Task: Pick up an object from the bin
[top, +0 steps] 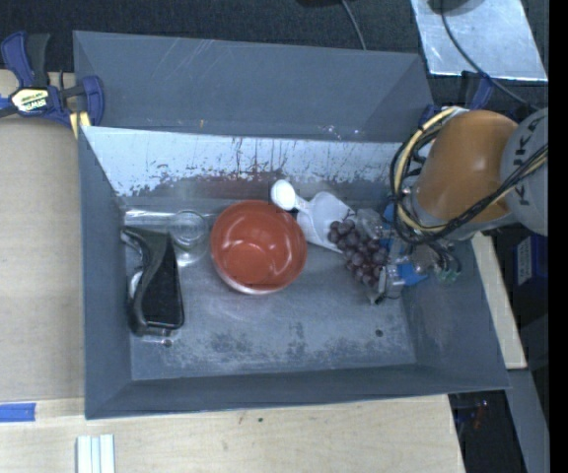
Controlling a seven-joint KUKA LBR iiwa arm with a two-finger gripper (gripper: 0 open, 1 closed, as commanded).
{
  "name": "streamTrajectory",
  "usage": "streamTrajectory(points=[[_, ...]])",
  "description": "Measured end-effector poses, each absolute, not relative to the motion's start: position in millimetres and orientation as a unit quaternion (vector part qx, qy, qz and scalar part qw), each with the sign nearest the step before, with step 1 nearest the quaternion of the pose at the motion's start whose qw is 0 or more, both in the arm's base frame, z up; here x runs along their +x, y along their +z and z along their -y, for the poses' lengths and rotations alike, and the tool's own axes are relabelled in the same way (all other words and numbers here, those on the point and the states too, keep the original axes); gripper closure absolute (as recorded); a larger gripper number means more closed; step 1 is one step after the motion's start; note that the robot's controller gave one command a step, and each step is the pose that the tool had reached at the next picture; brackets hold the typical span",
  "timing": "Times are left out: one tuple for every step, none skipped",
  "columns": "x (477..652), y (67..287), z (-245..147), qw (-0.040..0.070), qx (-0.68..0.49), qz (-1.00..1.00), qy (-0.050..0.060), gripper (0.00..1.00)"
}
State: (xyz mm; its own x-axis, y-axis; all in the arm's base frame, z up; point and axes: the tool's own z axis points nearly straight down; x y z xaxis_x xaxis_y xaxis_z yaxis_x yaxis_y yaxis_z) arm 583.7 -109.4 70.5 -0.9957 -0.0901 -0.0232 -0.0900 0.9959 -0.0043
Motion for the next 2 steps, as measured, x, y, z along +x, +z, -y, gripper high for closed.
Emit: streamTrajectory(points=[[588.8,70.8,116.8,0.015,0.005,-1.0,0.0,1.0],[588.7,70.8,116.8,0.015,0.005,-1.0,0.0,1.0]])
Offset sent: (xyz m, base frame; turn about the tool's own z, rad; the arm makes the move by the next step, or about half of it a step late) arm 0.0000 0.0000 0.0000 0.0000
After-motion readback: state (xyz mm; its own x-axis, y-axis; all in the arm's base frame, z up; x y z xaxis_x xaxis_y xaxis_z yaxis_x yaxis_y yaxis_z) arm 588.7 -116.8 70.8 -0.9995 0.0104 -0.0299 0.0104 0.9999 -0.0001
